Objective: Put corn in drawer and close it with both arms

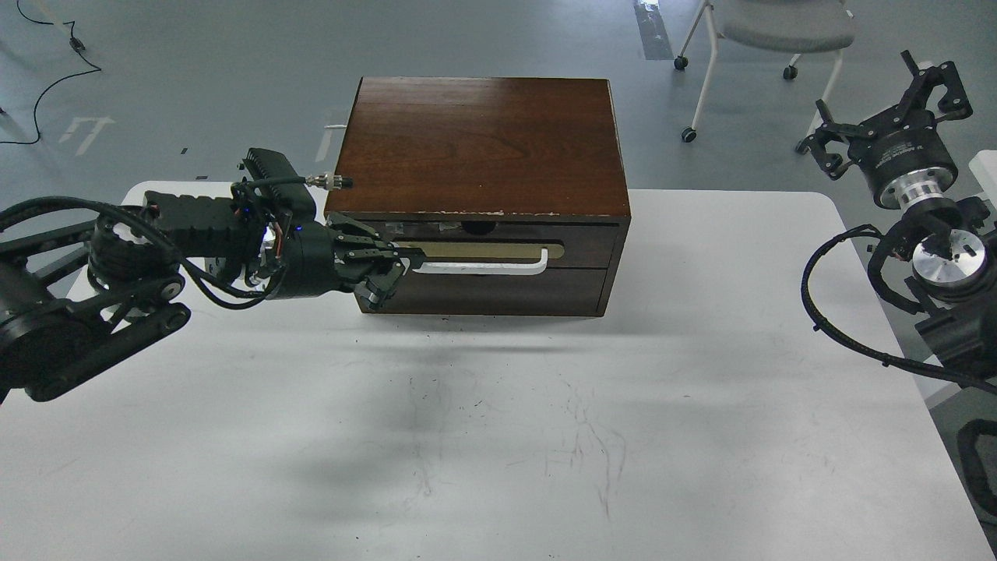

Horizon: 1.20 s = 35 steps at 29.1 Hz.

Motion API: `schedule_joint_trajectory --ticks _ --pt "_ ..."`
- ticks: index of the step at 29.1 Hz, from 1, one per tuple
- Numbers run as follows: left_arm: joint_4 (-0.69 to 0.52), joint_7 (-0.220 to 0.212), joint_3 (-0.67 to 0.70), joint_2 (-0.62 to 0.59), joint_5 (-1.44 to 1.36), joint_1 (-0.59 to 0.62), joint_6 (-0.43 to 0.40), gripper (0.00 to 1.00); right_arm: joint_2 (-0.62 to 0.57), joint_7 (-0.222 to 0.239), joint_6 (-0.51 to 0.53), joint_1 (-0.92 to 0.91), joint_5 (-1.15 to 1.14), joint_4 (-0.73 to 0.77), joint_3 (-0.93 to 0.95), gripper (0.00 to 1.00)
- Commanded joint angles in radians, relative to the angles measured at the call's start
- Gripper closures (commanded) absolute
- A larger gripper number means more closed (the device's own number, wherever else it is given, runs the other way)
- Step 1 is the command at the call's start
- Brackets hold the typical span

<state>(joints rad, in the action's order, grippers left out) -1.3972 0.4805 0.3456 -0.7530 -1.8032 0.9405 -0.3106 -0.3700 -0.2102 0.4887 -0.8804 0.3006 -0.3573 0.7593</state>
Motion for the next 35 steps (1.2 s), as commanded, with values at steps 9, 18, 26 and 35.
schedule_joint_trajectory --ticks 9,18,26,35 --pt "0.118 0.008 0.131 -0.078 0.627 -0.012 0.071 0.18 -0.013 -0.008 0.0 -0.005 0.0 -0.003 0.0 0.0" --pt "0.335 0.008 0.165 -0.059 1.285 -0.003 0.147 0.04 -0.01 -0.006 0.0 -0.006 0.002 0.006 0.018 0.0" --pt "0.596 -0.081 0.28 -0.01 1.85 0.006 -0.01 0.03 0.009 -0.008 0.0 -0.003 0.011 -0.002 0.136 0.0" --pt "1.03 -0.189 0.285 0.161 1.969 0.0 -0.178 0.02 0.019 0.002 0.0 0.02 0.057 0.006 0.15 0.0"
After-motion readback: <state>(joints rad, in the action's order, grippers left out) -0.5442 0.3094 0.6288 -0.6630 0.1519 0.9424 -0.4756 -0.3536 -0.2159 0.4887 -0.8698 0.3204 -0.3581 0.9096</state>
